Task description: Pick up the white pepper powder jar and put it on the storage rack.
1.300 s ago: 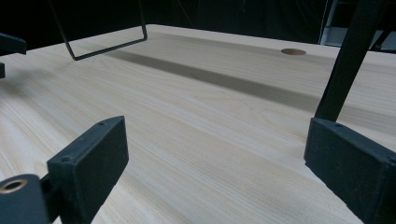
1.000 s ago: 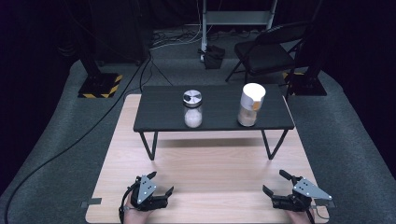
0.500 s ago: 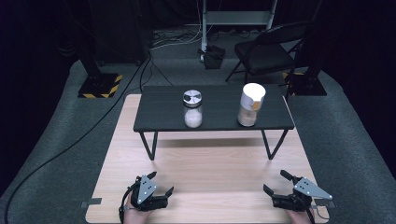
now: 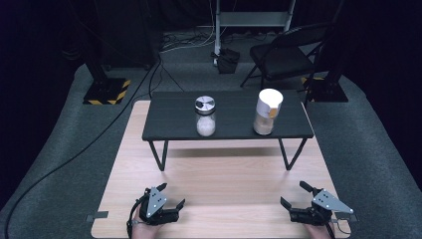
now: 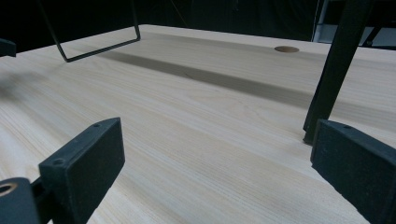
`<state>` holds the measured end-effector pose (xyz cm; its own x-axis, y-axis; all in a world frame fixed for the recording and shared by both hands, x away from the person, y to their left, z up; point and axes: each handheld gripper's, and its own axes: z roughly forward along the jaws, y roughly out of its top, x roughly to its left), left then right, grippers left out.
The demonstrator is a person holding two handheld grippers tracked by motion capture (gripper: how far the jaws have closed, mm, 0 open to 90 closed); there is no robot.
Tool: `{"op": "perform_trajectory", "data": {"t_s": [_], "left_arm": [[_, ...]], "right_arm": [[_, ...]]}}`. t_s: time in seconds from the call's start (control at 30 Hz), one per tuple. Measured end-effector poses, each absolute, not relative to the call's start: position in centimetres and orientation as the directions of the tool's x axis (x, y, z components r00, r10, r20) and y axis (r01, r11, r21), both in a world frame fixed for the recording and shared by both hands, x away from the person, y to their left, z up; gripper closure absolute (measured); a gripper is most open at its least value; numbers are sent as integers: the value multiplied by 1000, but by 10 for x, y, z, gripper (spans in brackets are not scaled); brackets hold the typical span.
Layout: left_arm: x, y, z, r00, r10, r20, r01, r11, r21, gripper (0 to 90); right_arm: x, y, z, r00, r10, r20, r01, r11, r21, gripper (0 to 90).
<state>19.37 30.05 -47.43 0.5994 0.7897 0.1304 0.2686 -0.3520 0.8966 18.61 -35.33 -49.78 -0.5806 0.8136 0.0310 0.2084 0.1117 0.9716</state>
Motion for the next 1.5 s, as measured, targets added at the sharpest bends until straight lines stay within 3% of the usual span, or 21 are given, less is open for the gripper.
{"op": "perform_trajectory", "data": {"t_s": [1.5], "left_arm": [[194, 300, -474, 601, 788, 132, 268, -354, 896, 141]], "right_arm": [[188, -353, -497, -595, 803, 18, 205, 130, 970, 31]]}}
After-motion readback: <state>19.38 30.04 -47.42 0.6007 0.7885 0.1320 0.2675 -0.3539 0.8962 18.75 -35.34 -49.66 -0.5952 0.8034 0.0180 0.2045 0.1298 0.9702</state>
